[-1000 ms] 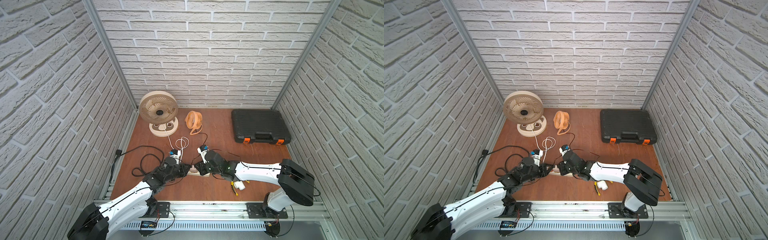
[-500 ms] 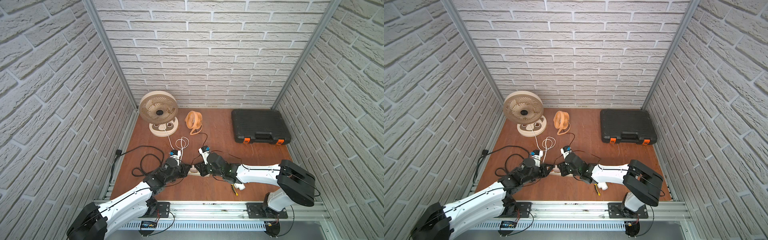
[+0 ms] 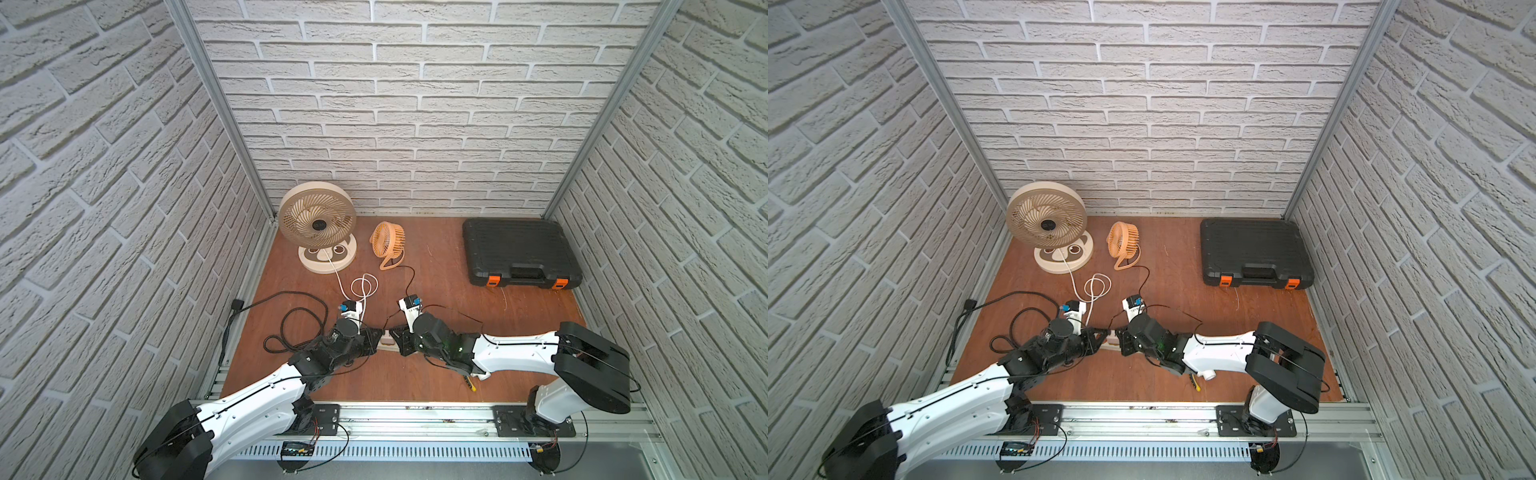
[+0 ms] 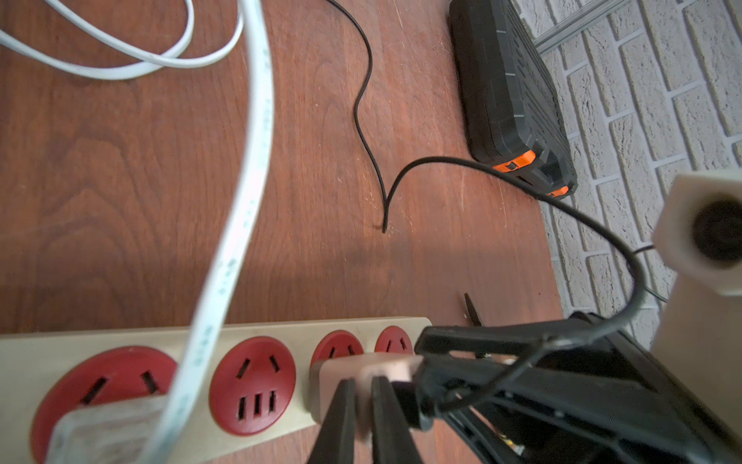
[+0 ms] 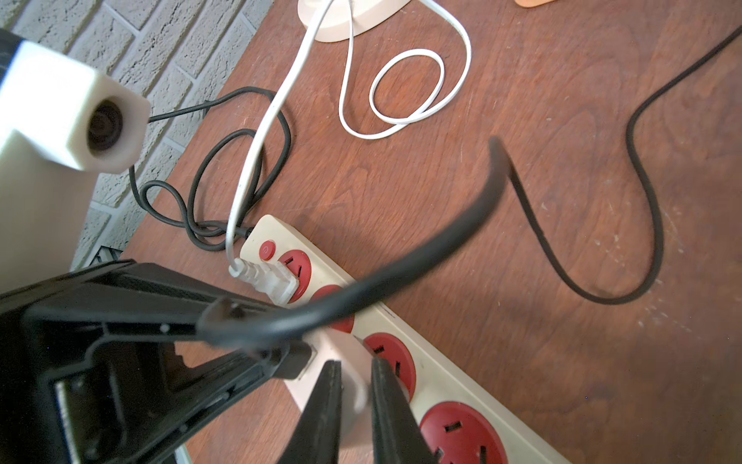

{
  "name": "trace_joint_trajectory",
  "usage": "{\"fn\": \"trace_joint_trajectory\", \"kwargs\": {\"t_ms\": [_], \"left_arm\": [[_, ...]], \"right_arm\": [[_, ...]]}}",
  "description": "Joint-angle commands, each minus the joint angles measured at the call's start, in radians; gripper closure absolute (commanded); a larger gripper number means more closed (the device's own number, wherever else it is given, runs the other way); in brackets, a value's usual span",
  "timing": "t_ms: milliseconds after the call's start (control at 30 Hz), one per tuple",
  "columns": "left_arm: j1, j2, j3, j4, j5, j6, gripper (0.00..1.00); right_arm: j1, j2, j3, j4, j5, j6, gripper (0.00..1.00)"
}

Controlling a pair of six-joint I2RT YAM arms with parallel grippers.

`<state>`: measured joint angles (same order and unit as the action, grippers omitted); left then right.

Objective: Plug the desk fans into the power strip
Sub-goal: Insert the plug into the socket.

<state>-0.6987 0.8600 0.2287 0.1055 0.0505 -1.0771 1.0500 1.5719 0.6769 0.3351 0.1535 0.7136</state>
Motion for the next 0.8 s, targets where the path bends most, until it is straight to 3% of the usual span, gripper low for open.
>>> {"fn": "trace_joint_trajectory", "kwargs": {"t_ms": [0, 200, 600, 767], "left_arm": [[-0.039, 0.023, -0.043, -0.108, 0.085, -0.001, 0.88], [-0.053, 0.024, -0.038, -0.115, 0.075, -0.004, 0.88], [-0.062, 0.068, -0.05, -0.083, 0.069, -0.011, 0.89], [-0.075, 0.085, -0.05, -0.067, 0.068, -0.017, 0.89]], "right_arm": [[0.079, 0.076, -0.049, -0.275, -0.127, -0.038, 0.77], [0.092, 0.067, -0.045, -0.29, -0.123, -0.046, 0.74], [0.107, 0.143, -0.121, -0.207, -0.154, 0.016, 0.86], [0.158, 0.141, -0.145, -0.202, -0.129, 0.032, 0.86]]}}
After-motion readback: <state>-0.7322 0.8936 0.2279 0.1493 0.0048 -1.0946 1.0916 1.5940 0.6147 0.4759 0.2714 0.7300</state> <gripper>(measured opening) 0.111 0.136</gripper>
